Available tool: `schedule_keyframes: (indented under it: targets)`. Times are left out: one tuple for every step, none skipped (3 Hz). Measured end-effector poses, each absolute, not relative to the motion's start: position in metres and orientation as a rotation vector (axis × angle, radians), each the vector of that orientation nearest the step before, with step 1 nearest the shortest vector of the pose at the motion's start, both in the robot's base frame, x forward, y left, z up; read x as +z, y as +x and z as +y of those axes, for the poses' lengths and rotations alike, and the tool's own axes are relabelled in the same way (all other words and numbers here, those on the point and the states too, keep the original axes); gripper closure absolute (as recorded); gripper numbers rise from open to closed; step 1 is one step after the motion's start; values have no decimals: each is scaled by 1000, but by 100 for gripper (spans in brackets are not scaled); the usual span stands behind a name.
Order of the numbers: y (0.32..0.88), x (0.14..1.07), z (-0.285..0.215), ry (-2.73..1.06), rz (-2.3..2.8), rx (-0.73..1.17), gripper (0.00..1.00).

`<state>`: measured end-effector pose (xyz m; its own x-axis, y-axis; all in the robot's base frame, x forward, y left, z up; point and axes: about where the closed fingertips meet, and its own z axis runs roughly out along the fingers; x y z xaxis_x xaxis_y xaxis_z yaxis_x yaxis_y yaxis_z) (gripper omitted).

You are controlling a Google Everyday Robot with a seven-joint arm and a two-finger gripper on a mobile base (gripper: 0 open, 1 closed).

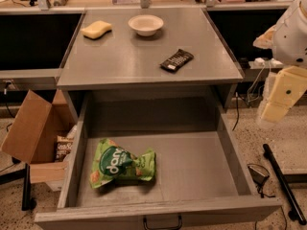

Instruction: Pick green rice chip bag from top drawer and place on counter

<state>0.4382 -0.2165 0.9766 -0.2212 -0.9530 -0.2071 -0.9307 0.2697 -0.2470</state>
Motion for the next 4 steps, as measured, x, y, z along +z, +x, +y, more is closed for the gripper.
schedule_keyframes:
  targets:
    - [438, 977, -217, -1724, 2231, -100, 0]
    - [444, 956, -193, -1725, 2213, -22, 0]
    - [443, 914, -158, -1770, 2197, 91, 0]
    - [434, 870, -108, -1812, 2146, 299, 0]
